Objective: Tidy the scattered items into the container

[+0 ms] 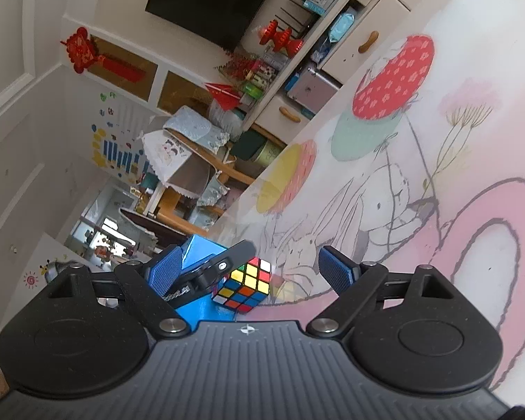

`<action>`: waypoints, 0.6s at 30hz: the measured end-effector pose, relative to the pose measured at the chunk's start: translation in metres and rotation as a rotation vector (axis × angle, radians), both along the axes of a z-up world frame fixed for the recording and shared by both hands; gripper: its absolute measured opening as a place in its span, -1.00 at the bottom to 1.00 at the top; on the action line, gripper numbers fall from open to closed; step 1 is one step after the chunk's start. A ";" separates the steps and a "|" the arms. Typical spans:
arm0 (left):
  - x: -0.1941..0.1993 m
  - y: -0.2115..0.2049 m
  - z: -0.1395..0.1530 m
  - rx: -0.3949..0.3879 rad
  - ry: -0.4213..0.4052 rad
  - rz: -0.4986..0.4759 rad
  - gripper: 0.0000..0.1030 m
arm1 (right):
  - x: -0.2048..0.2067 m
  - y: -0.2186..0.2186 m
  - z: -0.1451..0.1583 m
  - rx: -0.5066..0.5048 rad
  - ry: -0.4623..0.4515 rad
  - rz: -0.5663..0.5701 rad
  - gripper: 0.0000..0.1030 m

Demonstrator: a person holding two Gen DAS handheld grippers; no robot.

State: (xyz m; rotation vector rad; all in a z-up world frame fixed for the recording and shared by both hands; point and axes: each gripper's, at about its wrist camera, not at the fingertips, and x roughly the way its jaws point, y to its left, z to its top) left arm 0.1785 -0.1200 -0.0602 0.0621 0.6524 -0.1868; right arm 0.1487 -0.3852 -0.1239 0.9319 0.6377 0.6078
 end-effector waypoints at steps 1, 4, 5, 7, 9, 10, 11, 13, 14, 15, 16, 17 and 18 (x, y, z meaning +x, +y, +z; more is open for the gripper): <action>0.000 0.000 -0.001 -0.002 0.003 0.000 0.93 | 0.001 0.001 0.000 -0.001 0.001 0.004 1.00; -0.007 0.000 0.000 -0.032 0.008 -0.005 0.99 | 0.001 0.003 0.000 -0.003 -0.001 0.010 1.00; -0.012 -0.001 0.000 -0.036 0.009 -0.011 0.99 | 0.001 0.003 0.001 -0.003 -0.003 0.010 1.00; -0.020 -0.003 0.000 -0.046 0.011 -0.024 0.99 | 0.000 0.003 0.002 -0.002 -0.007 0.010 1.00; -0.029 -0.006 0.000 -0.047 0.013 -0.043 0.99 | -0.001 0.002 0.003 0.000 -0.010 0.011 1.00; -0.033 -0.008 0.000 -0.046 0.014 -0.053 0.99 | -0.001 0.002 0.004 0.001 -0.011 0.012 1.00; -0.036 -0.010 0.000 -0.047 0.016 -0.063 0.99 | -0.002 0.001 0.004 0.001 -0.013 0.012 1.00; -0.041 -0.011 -0.001 -0.070 0.042 -0.086 0.99 | -0.003 0.000 0.005 0.002 -0.015 0.011 1.00; -0.043 -0.011 -0.002 -0.082 0.052 -0.090 0.99 | -0.003 -0.001 0.005 0.004 -0.017 0.010 1.00; -0.044 -0.011 -0.001 -0.075 0.037 -0.086 0.99 | -0.004 -0.001 0.006 0.006 -0.018 0.010 1.00; -0.045 -0.011 0.001 -0.062 0.016 -0.079 0.99 | -0.004 -0.002 0.006 0.008 -0.020 0.009 1.00; -0.044 -0.010 0.003 -0.062 0.003 -0.071 0.99 | -0.005 -0.003 0.006 0.011 -0.021 0.008 1.00; -0.041 -0.008 0.005 -0.071 0.002 -0.063 0.99 | -0.004 -0.003 0.006 0.014 -0.022 0.006 1.00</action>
